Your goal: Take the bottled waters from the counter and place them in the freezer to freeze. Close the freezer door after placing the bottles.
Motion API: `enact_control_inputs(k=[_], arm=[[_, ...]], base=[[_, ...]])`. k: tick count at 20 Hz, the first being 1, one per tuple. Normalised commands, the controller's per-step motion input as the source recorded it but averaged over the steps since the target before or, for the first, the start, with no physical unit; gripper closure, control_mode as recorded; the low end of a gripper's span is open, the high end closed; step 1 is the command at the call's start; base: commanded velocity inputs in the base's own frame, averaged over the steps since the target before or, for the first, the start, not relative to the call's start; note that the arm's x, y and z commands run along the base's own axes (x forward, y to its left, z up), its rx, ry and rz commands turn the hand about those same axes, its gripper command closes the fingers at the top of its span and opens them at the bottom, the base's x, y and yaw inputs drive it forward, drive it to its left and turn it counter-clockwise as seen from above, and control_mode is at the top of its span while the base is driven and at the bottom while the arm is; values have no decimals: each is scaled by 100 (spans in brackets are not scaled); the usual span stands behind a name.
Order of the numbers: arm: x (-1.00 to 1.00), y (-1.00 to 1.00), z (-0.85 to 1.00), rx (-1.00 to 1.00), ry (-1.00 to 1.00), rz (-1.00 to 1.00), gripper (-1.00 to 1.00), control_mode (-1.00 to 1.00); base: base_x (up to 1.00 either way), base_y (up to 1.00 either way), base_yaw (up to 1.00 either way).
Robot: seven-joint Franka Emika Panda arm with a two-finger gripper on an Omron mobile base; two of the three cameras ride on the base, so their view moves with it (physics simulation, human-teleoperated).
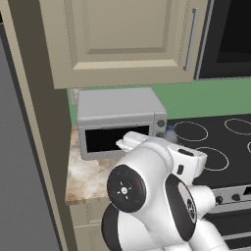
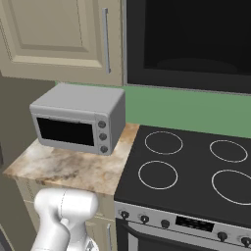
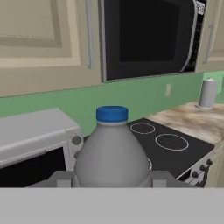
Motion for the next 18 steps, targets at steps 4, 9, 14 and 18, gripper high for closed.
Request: enact_control_inputs(k=[4,9,14,18], arm=[[0,-68,0,0,1,-10,100,-100],[0,-69,-1,-2,0,-11,100,-100],[-4,-54,0,-2,0,-13,100,-100],[-6,-34,0,-4,0,-12,100,-100]], base=[[0,0,0],[0,0,0],[0,0,0],[0,0,0]])
